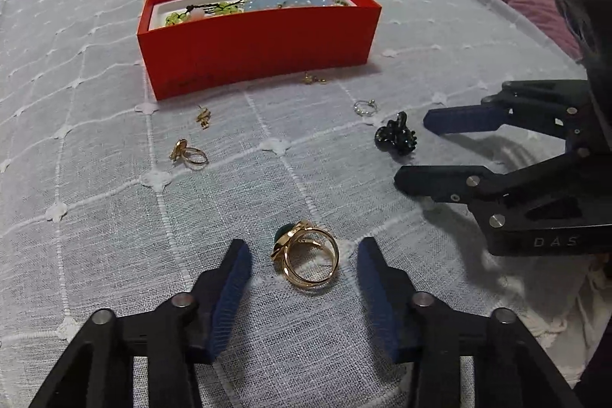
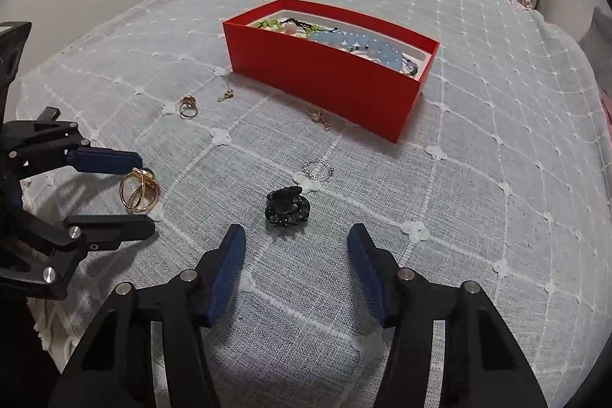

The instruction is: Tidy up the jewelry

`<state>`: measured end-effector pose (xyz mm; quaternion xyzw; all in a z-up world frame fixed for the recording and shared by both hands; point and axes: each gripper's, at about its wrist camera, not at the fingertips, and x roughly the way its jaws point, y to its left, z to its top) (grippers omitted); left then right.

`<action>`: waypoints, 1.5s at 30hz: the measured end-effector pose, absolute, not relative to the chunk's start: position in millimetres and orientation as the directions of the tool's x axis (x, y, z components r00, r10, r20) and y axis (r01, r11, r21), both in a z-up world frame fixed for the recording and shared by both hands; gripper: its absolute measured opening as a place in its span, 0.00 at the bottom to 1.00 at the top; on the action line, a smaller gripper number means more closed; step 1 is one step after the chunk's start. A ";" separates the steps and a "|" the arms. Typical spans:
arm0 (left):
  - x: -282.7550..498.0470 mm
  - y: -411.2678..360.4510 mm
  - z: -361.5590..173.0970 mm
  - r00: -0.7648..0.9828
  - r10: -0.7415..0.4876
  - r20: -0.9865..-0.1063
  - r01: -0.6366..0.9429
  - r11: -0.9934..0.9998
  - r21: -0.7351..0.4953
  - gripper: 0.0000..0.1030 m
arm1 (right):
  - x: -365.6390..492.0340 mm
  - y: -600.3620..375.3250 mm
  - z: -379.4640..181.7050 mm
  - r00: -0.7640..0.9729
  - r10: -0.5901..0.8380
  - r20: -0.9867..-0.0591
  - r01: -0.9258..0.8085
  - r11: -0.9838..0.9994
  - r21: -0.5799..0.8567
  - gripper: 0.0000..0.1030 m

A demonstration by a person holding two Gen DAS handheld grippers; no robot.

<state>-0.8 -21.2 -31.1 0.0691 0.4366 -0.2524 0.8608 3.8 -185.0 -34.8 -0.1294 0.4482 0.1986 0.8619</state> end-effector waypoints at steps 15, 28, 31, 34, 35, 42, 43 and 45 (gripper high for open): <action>4.6 -16.3 -28.6 0.475 -0.375 -0.796 0.470 0.873 -0.131 0.29 | 12.1 -174.0 -32.7 0.511 0.235 -0.827 -0.463 0.886 -0.034 0.36; 12.1 -6.8 -26.0 0.481 -0.351 -0.803 0.415 0.898 -0.144 0.29 | 10.1 -165.7 -31.8 0.512 0.229 -0.828 -0.472 0.880 -0.048 0.25; 14.0 -6.1 -25.4 0.485 -0.344 -0.804 0.405 0.903 -0.141 0.29 | 10.0 -166.4 -31.2 0.510 0.228 -0.829 -0.469 0.882 -0.046 0.25; 16.0 -6.8 -24.7 0.485 -0.330 -0.810 0.400 0.907 -0.130 0.29 | 9.7 -166.4 -30.7 0.507 0.225 -0.832 -0.466 0.883 -0.045 0.25; 16.9 -7.8 -24.0 0.488 -0.320 -0.812 0.398 0.910 -0.120 0.29 | 9.8 -166.2 -30.8 0.506 0.221 -0.833 -0.465 0.884 -0.047 0.25; 27.0 -6.7 -13.7 0.511 -0.300 -0.806 0.374 0.921 -0.106 0.29 | 13.3 -165.2 -28.6 0.487 0.209 -0.848 -0.451 0.892 -0.039 0.25; 28.3 -6.5 -12.7 0.513 -0.298 -0.805 0.370 0.923 -0.106 0.29 | 13.9 -165.6 -28.0 0.487 0.206 -0.849 -0.447 0.894 -0.039 0.25; 31.7 -6.1 -10.2 0.516 -0.296 -0.804 0.362 0.926 -0.108 0.29 | 15.5 -166.8 -25.9 0.484 0.207 -0.850 -0.441 0.897 -0.033 0.25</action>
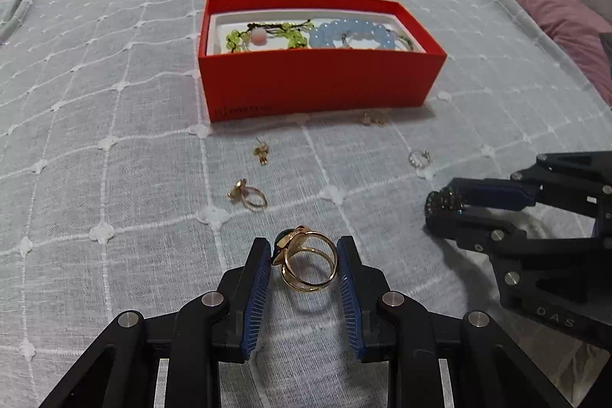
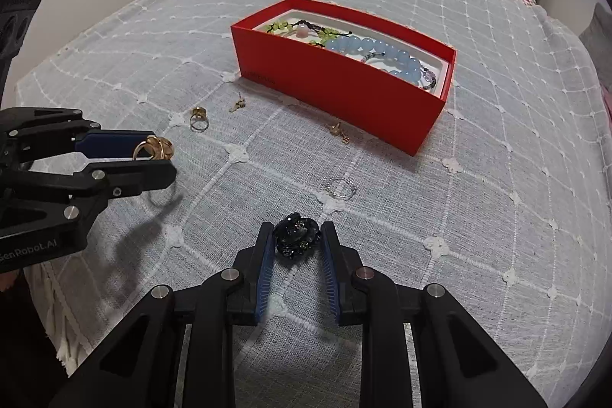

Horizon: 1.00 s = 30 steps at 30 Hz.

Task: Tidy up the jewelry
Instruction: 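Carry the gold rings and black charm into the red box and open both tools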

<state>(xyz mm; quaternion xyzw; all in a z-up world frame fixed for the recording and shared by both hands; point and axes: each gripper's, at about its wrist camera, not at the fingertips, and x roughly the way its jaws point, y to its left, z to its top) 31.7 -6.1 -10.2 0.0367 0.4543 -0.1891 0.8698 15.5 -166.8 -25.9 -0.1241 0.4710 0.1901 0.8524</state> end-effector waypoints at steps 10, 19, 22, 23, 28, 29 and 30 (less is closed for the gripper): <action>48.2 -3.3 -0.1 0.535 -0.285 -0.795 0.311 0.942 -0.129 0.29 | 23.2 -170.7 -11.0 0.479 0.225 -0.848 -0.415 0.910 0.006 0.25; 61.5 -4.0 16.1 0.578 -0.289 -0.763 0.297 0.945 -0.134 0.29 | 33.1 -175.0 16.1 0.515 0.268 -0.814 -0.400 0.915 0.048 0.25; 67.0 -4.6 21.0 0.590 -0.293 -0.753 0.290 0.947 -0.141 0.29 | 36.9 -178.6 23.7 0.528 0.277 -0.803 -0.385 0.920 0.064 0.25; 68.0 -4.9 22.2 0.594 -0.293 -0.749 0.288 0.947 -0.142 0.29 | 38.0 -179.9 26.2 0.533 0.279 -0.799 -0.380 0.922 0.068 0.25; 76.6 -8.0 27.9 0.614 -0.291 -0.734 0.280 0.950 -0.142 0.29 | 43.3 -185.1 35.7 0.554 0.288 -0.781 -0.356 0.930 0.090 0.25; 78.8 -8.9 28.4 0.617 -0.291 -0.731 0.278 0.950 -0.143 0.29 | 44.3 -186.1 37.2 0.558 0.288 -0.778 -0.352 0.932 0.092 0.25; 80.9 -9.9 29.1 0.621 -0.293 -0.727 0.279 0.949 -0.145 0.29 | 45.1 -186.9 38.7 0.565 0.284 -0.775 -0.346 0.934 0.089 0.25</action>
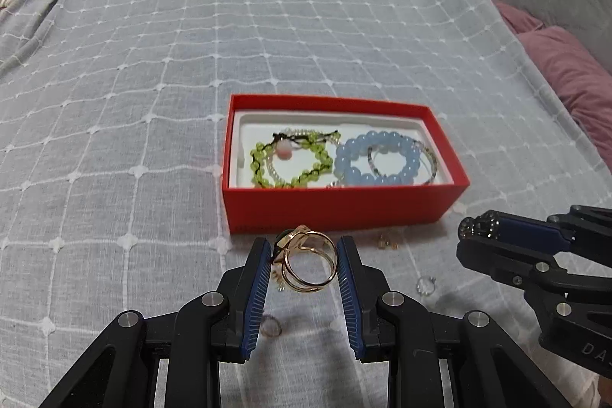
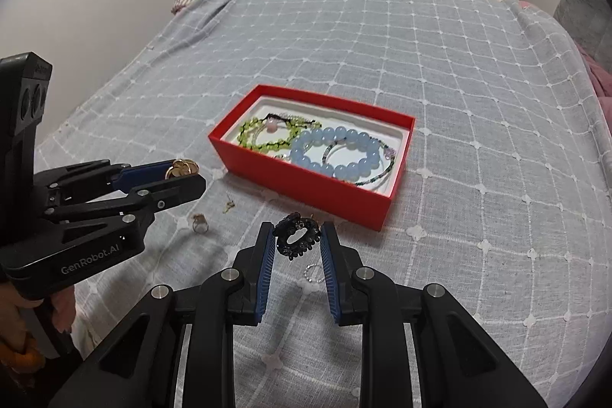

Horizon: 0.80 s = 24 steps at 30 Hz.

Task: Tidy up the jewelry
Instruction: 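Carry the gold rings and black charm into the red box and open both tools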

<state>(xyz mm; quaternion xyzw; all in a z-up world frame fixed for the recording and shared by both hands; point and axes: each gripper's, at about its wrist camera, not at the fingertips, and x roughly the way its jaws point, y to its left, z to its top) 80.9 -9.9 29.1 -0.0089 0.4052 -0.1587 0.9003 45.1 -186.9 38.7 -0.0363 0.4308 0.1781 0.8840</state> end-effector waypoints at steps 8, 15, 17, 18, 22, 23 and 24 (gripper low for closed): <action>96.2 -24.5 35.5 0.670 -0.309 -0.675 0.306 0.943 -0.128 0.29 | 53.4 -193.0 42.6 0.591 0.279 -0.757 -0.320 0.942 0.098 0.25; 112.8 -33.0 25.1 0.676 -0.295 -0.675 0.301 0.947 -0.112 0.29 | 61.0 -201.6 43.6 0.607 0.286 -0.741 -0.302 0.946 0.118 0.25; 117.3 -33.6 21.6 0.677 -0.285 -0.678 0.293 0.950 -0.108 0.29 | 62.6 -203.4 43.6 0.612 0.286 -0.738 -0.299 0.947 0.119 0.25; 119.8 -33.3 20.1 0.677 -0.280 -0.681 0.286 0.952 -0.108 0.29 | 63.4 -204.2 43.8 0.615 0.283 -0.736 -0.297 0.948 0.117 0.25; 127.0 -32.7 16.5 0.675 -0.275 -0.685 0.271 0.955 -0.117 0.29 | 67.1 -207.8 43.3 0.622 0.277 -0.733 -0.289 0.950 0.114 0.25; 128.1 -32.8 16.1 0.674 -0.277 -0.685 0.271 0.955 -0.120 0.29 | 68.4 -208.4 42.9 0.622 0.275 -0.733 -0.286 0.952 0.114 0.25; 128.9 -33.0 15.6 0.674 -0.276 -0.685 0.268 0.956 -0.121 0.29 | 69.7 -209.1 42.5 0.624 0.272 -0.733 -0.283 0.952 0.113 0.25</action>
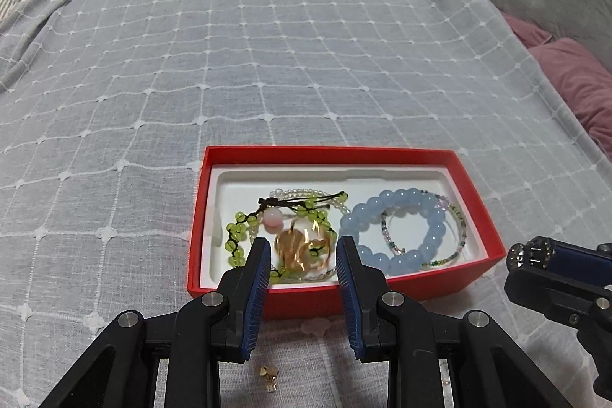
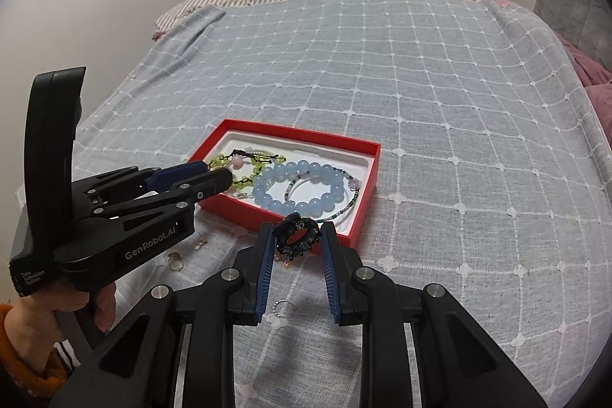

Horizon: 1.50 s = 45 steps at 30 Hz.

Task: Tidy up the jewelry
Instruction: 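Carry the gold rings and black charm into the red box and open both tools, then withdraw both tools from the box toward the small rings on the bed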

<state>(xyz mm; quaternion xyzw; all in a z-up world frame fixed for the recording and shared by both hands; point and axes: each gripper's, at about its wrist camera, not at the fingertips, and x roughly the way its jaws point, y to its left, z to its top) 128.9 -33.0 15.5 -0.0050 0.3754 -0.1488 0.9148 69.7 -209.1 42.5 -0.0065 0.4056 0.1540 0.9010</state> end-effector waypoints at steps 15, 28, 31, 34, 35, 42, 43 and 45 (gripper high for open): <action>118.2 -31.8 26.1 0.694 -0.232 -0.682 0.246 0.966 -0.079 0.45 | 90.1 -211.8 38.6 0.645 0.268 -0.716 -0.275 0.955 0.110 0.25; 111.1 -23.5 26.8 0.693 -0.206 -0.691 0.230 0.971 -0.058 0.51 | 103.6 -199.0 27.3 0.630 0.273 -0.727 -0.305 0.948 0.092 0.26; 110.6 -21.5 26.9 0.691 -0.203 -0.693 0.227 0.972 -0.058 0.53 | 102.9 -199.7 26.9 0.622 0.277 -0.732 -0.306 0.947 0.098 0.31; 109.1 -21.3 27.5 0.690 -0.201 -0.695 0.229 0.972 -0.053 0.60 | 100.2 -202.0 29.1 0.624 0.283 -0.729 -0.308 0.946 0.104 0.42; 108.4 -21.3 27.6 0.690 -0.199 -0.696 0.230 0.972 -0.050 0.63 | 98.7 -202.7 30.4 0.624 0.286 -0.727 -0.309 0.945 0.106 0.44; 100.7 -20.2 26.4 0.669 -0.187 -0.720 0.226 0.973 -0.043 0.75 | 84.0 -206.5 39.7 0.626 0.294 -0.722 -0.324 0.940 0.102 0.51; 99.3 -20.0 26.1 0.664 -0.188 -0.724 0.226 0.973 -0.045 0.76 | 81.6 -207.1 40.5 0.627 0.294 -0.721 -0.324 0.941 0.102 0.53; 95.9 -19.0 25.8 0.655 -0.192 -0.731 0.228 0.972 -0.052 0.80 | 76.0 -208.7 42.2 0.629 0.289 -0.722 -0.322 0.942 0.096 0.55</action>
